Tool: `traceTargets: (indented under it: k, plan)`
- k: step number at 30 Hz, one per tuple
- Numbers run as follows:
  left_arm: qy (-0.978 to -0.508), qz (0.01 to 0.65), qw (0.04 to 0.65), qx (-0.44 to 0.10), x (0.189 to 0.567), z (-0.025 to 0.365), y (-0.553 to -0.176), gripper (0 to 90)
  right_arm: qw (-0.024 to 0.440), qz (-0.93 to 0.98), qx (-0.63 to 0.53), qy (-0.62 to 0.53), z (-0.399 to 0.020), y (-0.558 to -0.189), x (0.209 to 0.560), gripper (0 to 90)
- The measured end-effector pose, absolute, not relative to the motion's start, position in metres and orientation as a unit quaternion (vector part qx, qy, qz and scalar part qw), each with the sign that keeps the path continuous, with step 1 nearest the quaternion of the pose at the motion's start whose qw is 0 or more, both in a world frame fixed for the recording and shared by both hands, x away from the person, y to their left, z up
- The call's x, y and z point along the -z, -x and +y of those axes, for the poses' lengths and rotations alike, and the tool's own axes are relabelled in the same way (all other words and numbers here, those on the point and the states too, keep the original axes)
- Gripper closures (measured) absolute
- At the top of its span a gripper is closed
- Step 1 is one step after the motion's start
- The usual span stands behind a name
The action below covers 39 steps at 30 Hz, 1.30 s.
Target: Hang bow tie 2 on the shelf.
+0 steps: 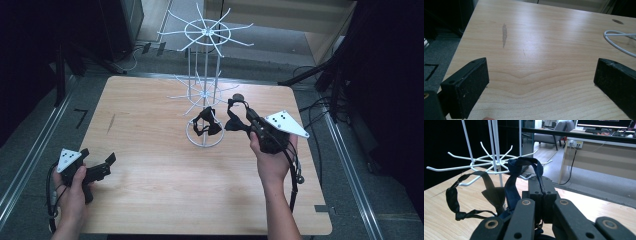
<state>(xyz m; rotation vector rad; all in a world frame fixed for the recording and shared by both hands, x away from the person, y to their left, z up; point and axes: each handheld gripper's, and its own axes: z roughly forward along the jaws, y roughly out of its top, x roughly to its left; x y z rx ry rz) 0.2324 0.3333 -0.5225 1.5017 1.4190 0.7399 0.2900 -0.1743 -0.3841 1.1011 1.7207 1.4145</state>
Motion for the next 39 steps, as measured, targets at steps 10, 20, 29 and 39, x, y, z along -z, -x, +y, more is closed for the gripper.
traceTargets:
  k: [10,20,29,39]
  plan:
    - [-0.609,0.576,0.456,-0.3,0.522,0.333,-0.232,0.2,0.319,0.657,-0.535,-0.425,-0.17,-0.303,0.386,90.0]
    - [-0.61,0.575,0.456,-0.3,0.522,0.334,-0.232,0.2,0.301,0.656,-0.53,-0.445,-0.172,-0.319,0.396,90.0]
    - [-0.61,0.575,0.455,-0.3,0.522,0.334,-0.232,0.2,0.286,0.657,-0.533,-0.451,-0.166,-0.327,0.402,90.0]
    - [-0.609,0.575,0.456,-0.3,0.522,0.334,-0.232,0.2,0.268,0.655,-0.54,-0.456,-0.154,-0.335,0.41,90.0]
